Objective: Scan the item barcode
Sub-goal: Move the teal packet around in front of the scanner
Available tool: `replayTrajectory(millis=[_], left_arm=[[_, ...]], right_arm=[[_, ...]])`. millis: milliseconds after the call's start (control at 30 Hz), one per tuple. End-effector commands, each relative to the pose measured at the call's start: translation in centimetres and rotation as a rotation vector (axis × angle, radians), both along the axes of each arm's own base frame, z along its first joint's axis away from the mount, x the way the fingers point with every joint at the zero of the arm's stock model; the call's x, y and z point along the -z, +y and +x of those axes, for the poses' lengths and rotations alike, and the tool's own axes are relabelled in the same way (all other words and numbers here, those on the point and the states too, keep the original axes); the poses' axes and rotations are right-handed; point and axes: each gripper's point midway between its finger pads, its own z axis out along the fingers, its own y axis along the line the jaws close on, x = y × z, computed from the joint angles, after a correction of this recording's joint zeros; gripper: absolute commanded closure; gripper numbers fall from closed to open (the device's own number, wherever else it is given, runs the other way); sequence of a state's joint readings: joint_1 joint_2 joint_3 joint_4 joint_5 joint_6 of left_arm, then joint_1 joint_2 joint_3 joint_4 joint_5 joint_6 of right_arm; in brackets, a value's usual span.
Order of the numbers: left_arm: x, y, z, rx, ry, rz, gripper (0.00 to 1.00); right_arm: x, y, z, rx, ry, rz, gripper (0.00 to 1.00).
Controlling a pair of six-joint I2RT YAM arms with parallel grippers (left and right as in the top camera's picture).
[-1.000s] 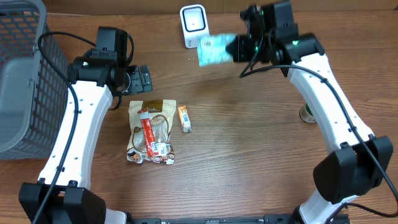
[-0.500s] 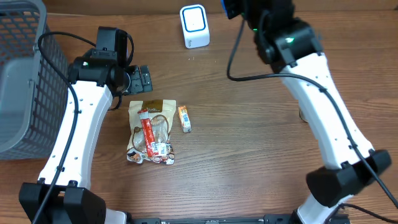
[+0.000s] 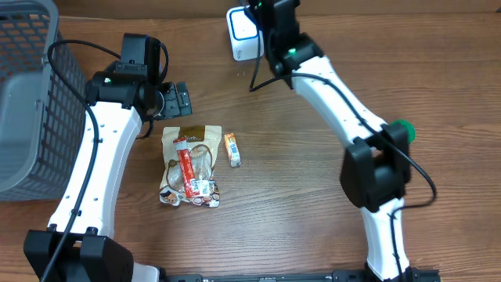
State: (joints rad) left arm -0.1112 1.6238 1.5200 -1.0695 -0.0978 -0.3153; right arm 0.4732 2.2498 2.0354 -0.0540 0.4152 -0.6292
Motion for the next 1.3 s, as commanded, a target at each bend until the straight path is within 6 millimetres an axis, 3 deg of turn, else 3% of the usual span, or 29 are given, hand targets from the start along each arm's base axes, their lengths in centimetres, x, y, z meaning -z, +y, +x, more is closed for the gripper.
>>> replayTrajectory(millis=[0,233,333,567,867,1267], left_arm=[[-0.4,-0.4,0.4,-0.003,-0.013,-0.012,0.0],[-0.4,-0.4,0.4,-0.003,-0.013,-0.012,0.0],[-0.4,-0.4,0.4,-0.004,-0.013,-0.012,0.0],[-0.4,-0.4,0.4,-0.003,-0.013,-0.012,0.0],[-0.4,-0.4,0.4,-0.004,-0.013,-0.012,0.0],[-0.4,-0.4,0.4,-0.003,-0.012,-0.012,0.0]], right_arm=[[1.6,1.2,0.9,0.033,-0.069,-0.18,0.96],[4.5,1.8,2.2,0.097,-0.155,-0.264,0.96],[6.5,1.7,2.6,0.103,-0.143,-0.33,0.96],[9.1,1.5,2.8,0.13,-0.116,-0.363,0.96],[11.5,2.9,1.9,0.085,-0.027,-0.424,0.96],[13.2,3.8,0.7,0.07,0.038,-0.478,0.96]])
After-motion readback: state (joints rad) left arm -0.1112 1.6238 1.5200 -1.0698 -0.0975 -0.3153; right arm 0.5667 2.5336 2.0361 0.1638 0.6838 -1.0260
